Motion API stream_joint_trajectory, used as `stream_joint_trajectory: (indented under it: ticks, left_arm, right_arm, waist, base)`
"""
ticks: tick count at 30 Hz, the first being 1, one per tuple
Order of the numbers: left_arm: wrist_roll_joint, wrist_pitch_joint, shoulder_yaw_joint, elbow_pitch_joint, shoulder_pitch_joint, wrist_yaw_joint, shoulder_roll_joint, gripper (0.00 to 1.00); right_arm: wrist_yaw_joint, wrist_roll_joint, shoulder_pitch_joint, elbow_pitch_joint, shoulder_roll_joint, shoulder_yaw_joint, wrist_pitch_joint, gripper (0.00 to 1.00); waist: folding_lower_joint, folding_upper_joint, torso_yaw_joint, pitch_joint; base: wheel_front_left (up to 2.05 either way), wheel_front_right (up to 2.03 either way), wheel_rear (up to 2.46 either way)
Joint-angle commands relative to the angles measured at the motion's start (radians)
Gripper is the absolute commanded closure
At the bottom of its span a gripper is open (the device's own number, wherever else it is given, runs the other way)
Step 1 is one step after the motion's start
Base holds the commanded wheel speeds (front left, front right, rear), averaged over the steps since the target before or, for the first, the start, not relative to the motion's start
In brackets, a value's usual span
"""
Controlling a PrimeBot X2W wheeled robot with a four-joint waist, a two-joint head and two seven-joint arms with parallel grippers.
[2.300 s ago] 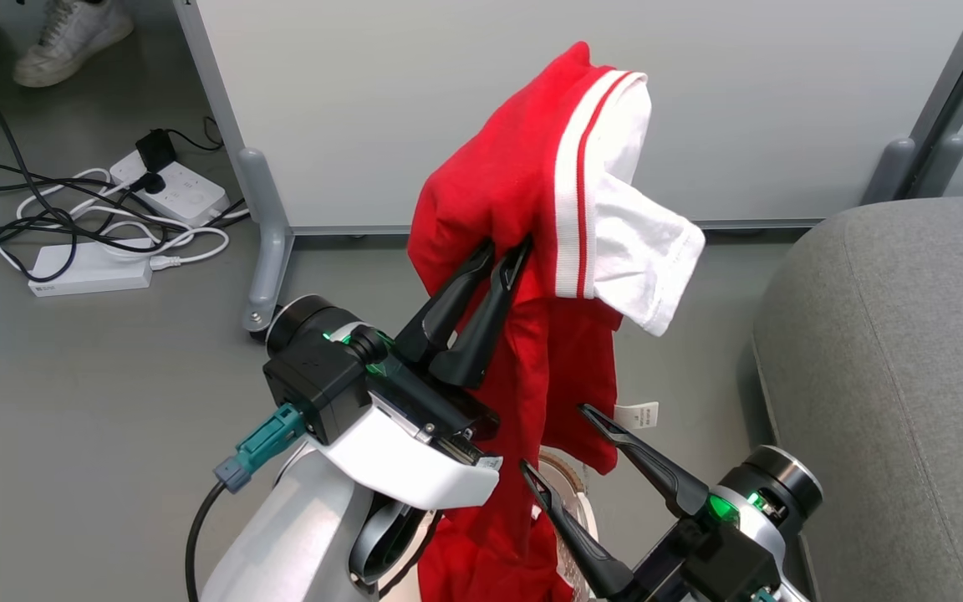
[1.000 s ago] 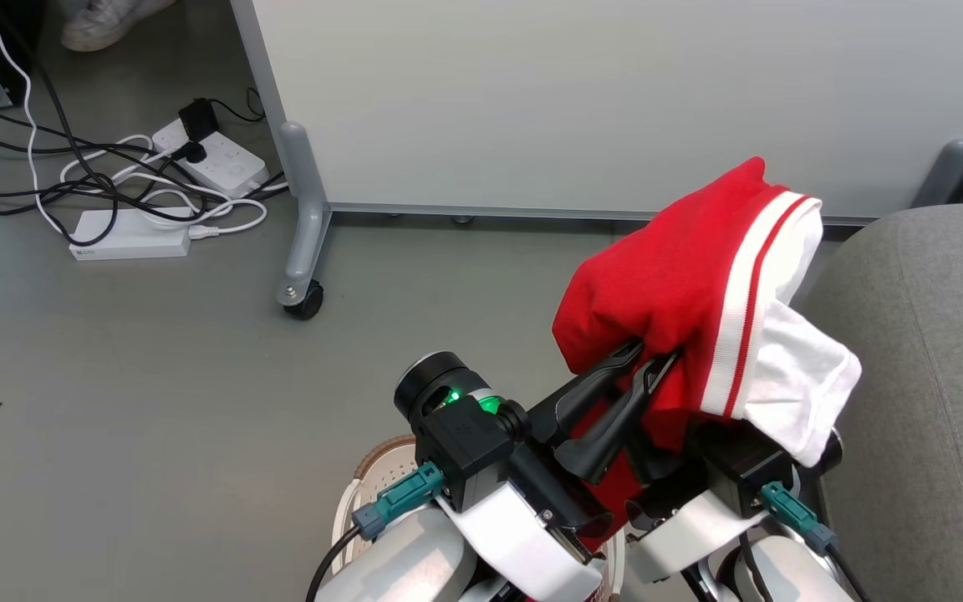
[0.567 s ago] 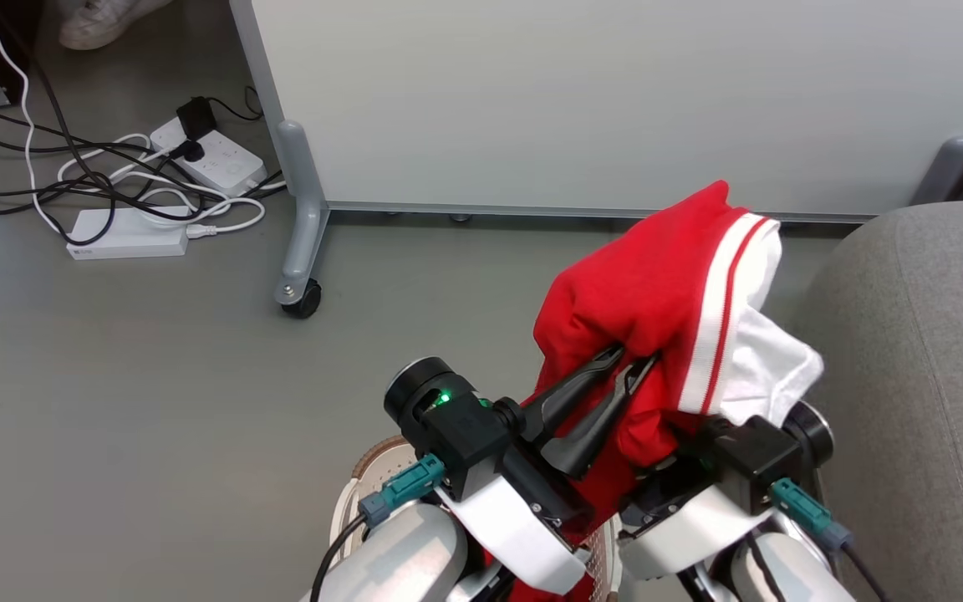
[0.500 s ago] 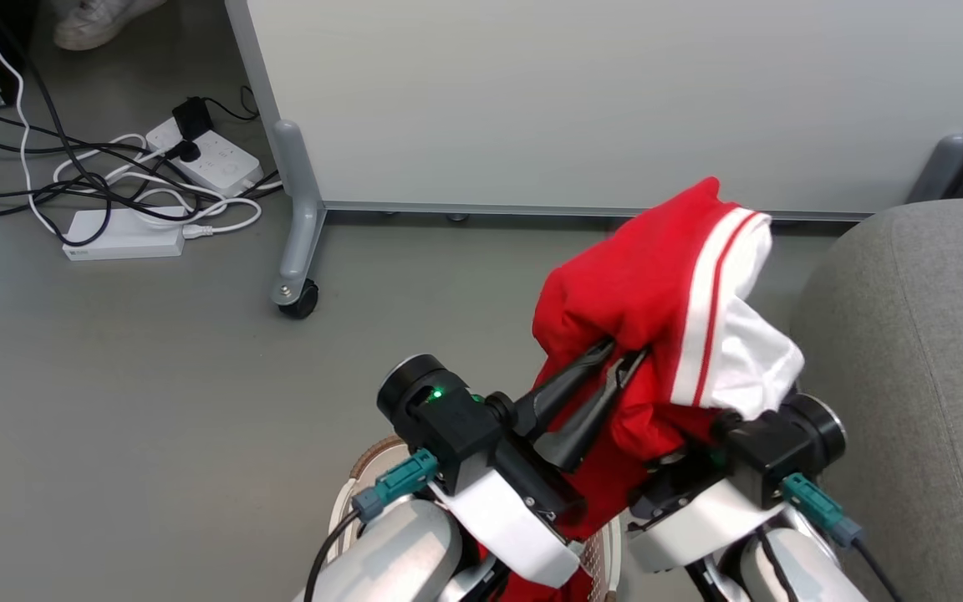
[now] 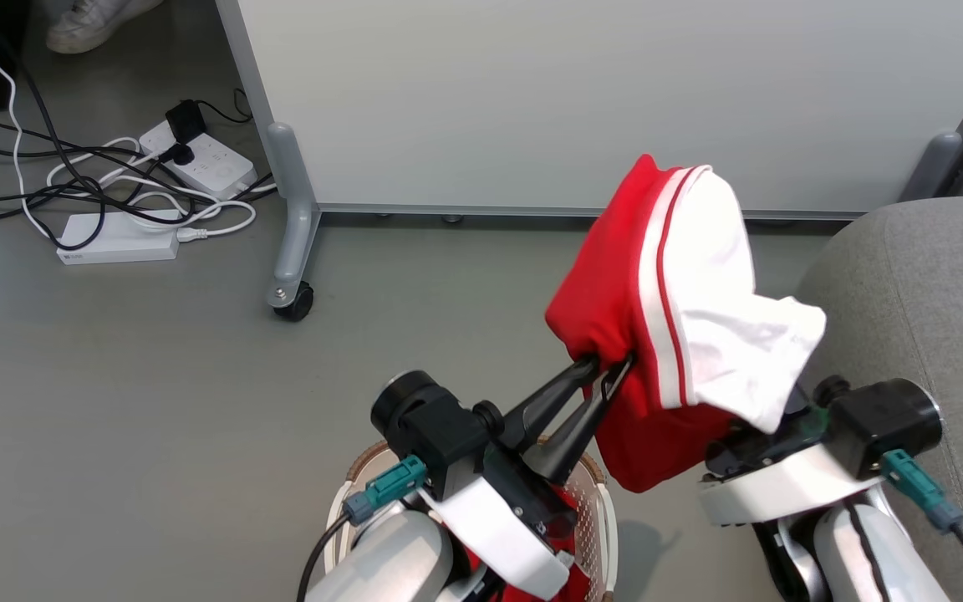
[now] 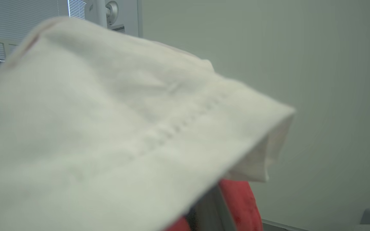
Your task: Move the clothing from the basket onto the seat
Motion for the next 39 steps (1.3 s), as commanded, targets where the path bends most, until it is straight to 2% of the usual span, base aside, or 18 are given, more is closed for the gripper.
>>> stream_joint_trajectory:
  ticks: [1, 8, 10, 11, 24, 39]
  left_arm:
    - [-0.006, -0.002, 0.001, 0.004, 0.019, -0.004, 0.007, 1.0]
    - [-0.005, -0.002, -0.026, 0.053, 0.035, -0.017, 0.008, 1.0]
    - [-0.003, -0.001, -0.032, 0.074, 0.039, -0.019, 0.009, 0.39]
    - [-0.001, -0.002, -0.033, 0.082, 0.04, -0.02, 0.009, 0.0]
    - [0.047, -0.002, -0.021, 0.167, 0.059, -0.02, 0.006, 0.0]
    - [0.133, -0.002, 0.057, 0.144, 0.18, -0.021, 0.006, 0.0]
  right_arm:
    - [-0.001, 0.013, 0.008, -0.01, -0.008, -0.016, -0.003, 1.0]
    - [-0.001, 0.027, 0.0, -0.042, -0.008, -0.049, -0.003, 1.0]
    - [-0.001, 0.032, 0.0, -0.048, -0.008, -0.056, -0.003, 1.0]
    - [-0.001, 0.034, 0.0, -0.05, -0.008, -0.056, -0.003, 1.0]
    - [0.0, 0.002, 0.008, -0.06, -0.007, -0.123, -0.003, 1.0]
    - [0.0, -0.047, 0.084, -0.03, -0.007, -0.229, -0.003, 1.0]
  waist:
    - [0.0, 0.0, 0.001, 0.0]
    - [0.0, 0.0, 0.005, -0.004]
    - [0.0, 0.0, 0.006, -0.005]
    - [0.0, 0.0, 0.006, -0.005]
    - [0.0, 0.0, 0.01, -0.004]
    - [0.0, 0.0, 0.005, -0.03]
  base:
    - [0.0, 0.0, 0.0]
    - [0.0, 0.0, 0.0]
    - [0.0, 0.0, 0.0]
    - [0.0, 0.0, 0.0]
    - [0.0, 0.0, 0.0]
    - [0.0, 0.0, 0.0]
